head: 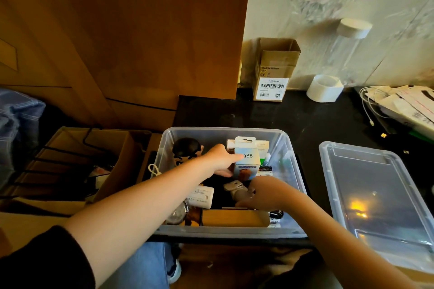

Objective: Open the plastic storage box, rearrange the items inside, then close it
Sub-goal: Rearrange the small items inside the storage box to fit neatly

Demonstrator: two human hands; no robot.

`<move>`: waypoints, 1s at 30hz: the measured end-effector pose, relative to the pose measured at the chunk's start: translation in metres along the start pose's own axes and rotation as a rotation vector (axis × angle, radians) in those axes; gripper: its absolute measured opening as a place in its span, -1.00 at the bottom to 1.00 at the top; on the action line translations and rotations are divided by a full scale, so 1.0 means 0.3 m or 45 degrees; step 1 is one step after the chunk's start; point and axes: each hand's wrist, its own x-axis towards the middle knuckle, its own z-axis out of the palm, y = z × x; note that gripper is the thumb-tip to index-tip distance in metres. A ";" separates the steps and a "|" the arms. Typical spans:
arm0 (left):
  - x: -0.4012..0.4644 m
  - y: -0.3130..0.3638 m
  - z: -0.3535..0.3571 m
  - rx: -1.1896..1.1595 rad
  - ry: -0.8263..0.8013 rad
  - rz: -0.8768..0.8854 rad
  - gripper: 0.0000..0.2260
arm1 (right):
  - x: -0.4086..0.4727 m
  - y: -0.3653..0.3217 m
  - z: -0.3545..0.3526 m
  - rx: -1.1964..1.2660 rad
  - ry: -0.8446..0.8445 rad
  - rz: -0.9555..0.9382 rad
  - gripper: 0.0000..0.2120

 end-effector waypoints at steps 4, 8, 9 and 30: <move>-0.001 -0.002 0.004 -0.215 0.011 -0.051 -0.63 | -0.006 0.018 0.006 -0.044 0.012 -0.032 -0.44; -0.017 -0.011 0.013 -0.123 0.001 0.006 -0.70 | -0.001 0.016 0.008 -0.033 -0.005 -0.023 -0.53; -0.022 -0.008 0.012 -0.095 -0.012 0.005 -0.68 | -0.001 0.016 0.007 -0.021 -0.003 -0.013 -0.56; -0.239 -0.043 -0.231 0.152 -0.104 0.462 -0.84 | -0.112 -0.022 -0.073 0.394 0.641 0.023 -0.80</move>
